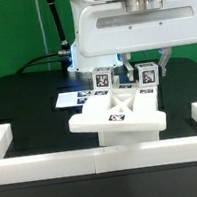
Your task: Assemble chair
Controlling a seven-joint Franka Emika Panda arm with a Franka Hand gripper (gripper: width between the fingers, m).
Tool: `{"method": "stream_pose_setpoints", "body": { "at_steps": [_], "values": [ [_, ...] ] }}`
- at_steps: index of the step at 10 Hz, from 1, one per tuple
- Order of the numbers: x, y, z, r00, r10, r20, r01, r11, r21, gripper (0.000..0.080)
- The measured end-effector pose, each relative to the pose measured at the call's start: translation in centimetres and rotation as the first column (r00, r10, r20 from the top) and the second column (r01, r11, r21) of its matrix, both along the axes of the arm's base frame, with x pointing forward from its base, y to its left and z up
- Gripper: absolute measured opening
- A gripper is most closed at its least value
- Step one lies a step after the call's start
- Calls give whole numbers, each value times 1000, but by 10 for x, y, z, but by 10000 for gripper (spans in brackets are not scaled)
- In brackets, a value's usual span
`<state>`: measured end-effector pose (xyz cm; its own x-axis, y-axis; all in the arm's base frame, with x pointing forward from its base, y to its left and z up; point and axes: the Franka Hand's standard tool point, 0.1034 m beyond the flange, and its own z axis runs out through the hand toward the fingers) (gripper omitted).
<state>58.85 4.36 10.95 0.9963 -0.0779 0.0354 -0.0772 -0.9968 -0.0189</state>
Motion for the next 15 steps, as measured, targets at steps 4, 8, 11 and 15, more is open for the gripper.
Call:
{"method": "stream_pose_setpoints", "body": {
  "at_steps": [4,8,11,15],
  "values": [
    [0,0,0,957,-292,-4,292,956,18,271],
    [0,2,-1,827,-562,-16,562,826,30,271],
    [1,2,-1,717,-697,-23,697,716,36,271],
    [1,4,-1,503,-863,-42,864,502,44,271]
  ]
}}
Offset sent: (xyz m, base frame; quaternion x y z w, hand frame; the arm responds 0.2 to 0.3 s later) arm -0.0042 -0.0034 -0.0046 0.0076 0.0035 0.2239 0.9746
